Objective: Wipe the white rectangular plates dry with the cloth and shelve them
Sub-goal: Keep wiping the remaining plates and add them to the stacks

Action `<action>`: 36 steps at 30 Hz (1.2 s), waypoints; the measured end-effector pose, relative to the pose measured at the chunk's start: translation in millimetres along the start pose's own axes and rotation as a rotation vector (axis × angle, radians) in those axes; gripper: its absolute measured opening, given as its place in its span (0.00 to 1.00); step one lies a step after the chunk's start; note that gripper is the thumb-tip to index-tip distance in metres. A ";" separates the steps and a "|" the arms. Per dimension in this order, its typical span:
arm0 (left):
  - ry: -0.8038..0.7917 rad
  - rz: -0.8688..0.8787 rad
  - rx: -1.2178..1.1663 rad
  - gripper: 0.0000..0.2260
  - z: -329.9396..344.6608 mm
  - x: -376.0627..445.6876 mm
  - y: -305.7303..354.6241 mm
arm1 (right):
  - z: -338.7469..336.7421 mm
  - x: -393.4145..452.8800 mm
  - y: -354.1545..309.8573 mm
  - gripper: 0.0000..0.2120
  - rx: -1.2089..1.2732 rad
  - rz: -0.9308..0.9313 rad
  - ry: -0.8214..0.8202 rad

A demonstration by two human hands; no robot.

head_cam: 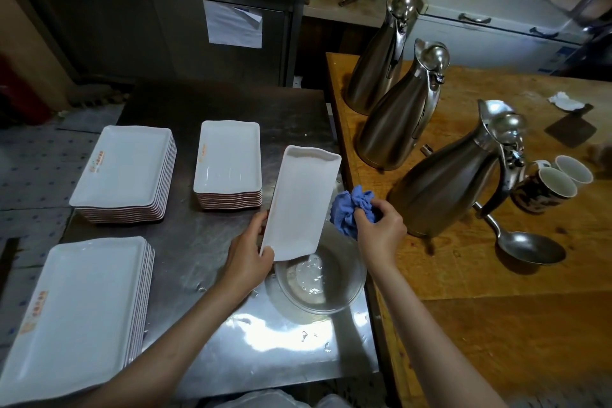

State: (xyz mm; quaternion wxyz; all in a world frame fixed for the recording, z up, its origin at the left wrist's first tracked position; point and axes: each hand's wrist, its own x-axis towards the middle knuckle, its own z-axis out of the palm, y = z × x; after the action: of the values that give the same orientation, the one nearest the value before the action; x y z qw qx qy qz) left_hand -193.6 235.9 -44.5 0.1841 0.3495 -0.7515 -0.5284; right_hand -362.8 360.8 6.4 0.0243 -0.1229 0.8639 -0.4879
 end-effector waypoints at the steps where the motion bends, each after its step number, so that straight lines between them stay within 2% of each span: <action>1: -0.004 -0.010 -0.015 0.29 -0.3 0.3 -0.8 | -0.3 -0.3 -0.3 0.12 0.002 -0.001 -0.003; 12: -0.157 -0.288 -0.412 0.33 -1.3 9.1 -4.5 | -1.2 -6.0 0.1 0.14 0.028 0.019 -0.036; 17: -0.224 -0.338 -0.479 0.29 -1.3 8.0 -1.4 | -3.3 -10.5 -3.2 0.16 0.140 -0.011 -0.058; 20: -0.246 -0.403 -0.550 0.24 -2.3 8.8 0.6 | -3.3 -9.0 3.2 0.14 -0.024 -0.166 -0.137; 23: -0.323 -0.462 -0.640 0.25 -6.2 10.3 5.2 | -2.8 -10.6 5.9 0.11 -0.224 -0.369 -0.243; 26: -0.361 -0.498 -0.669 0.25 -7.3 11.3 9.3 | 1.4 -19.2 6.5 0.11 -0.265 -0.488 -0.369; 30: -0.347 -0.534 -0.722 0.26 -6.9 13.3 10.8 | 0.3 -31.2 2.5 0.17 -0.174 -0.387 -0.549; 33: -0.314 -0.547 -0.748 0.26 -8.5 13.7 7.9 | -5.7 -29.9 2.8 0.24 -0.094 -0.314 -0.568; 36: -0.309 -0.547 -0.770 0.26 -9.3 12.1 6.0 | -7.5 -28.8 5.2 0.18 -0.127 -0.362 -0.546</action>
State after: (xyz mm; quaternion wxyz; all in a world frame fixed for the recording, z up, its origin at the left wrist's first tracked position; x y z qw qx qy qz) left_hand -197.9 222.2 -36.7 0.0408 0.3581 -0.4009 -0.8423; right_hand -337.1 376.4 3.6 0.1601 -0.4020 0.8182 -0.3785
